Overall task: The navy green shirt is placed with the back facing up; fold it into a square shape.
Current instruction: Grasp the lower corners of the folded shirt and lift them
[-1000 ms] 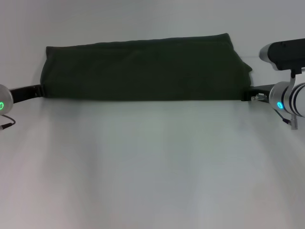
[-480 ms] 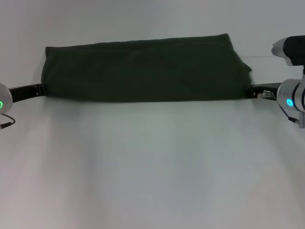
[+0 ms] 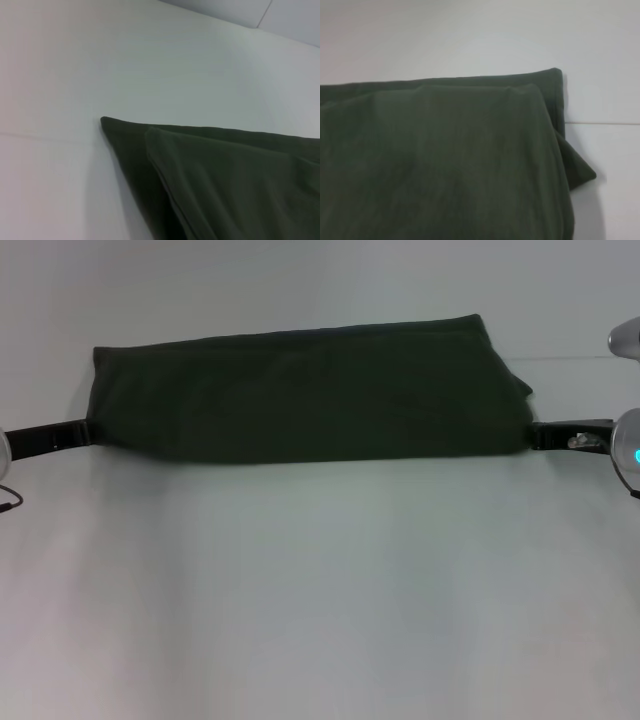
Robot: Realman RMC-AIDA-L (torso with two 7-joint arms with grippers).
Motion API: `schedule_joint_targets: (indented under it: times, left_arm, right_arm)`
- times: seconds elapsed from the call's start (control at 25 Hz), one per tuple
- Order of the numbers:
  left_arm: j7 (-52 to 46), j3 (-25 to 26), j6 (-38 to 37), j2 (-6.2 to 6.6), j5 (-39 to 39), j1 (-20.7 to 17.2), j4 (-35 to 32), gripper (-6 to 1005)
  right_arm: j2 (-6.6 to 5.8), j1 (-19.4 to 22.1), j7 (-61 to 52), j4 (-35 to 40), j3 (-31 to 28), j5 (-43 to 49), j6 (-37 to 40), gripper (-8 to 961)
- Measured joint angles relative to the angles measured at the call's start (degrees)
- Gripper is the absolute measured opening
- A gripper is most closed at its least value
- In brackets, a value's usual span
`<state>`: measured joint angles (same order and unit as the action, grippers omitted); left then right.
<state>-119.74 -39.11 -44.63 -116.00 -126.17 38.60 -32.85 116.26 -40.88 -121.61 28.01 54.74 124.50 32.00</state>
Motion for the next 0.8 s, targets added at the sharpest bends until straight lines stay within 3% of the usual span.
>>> schedule_joint_targets:
  times: [0.24, 0.52, 0.8]
  left_arm:
    - [-0.2, 2.82, -4.58, 0.6, -2.97, -0.24, -0.84, 14]
    - [-1.52, 4.81, -8.39, 0.91, -6.82, -0.27, -2.44, 14]
    - [-1.54, 4.85, -7.96, 1.05, -7.22, 0.27, -2.49, 14]
  right_arm:
    - [-0.78, 1.44, 0.38, 1.9, -1.82, -0.04, 5.43, 51]
    - [-0.82, 4.19, 0.09, 6.5, -2.91, -0.06, 9.49, 59]
    - [-1.1, 1.97, 0.01, 4.53, -4.88, 0.17, 7.81, 106]
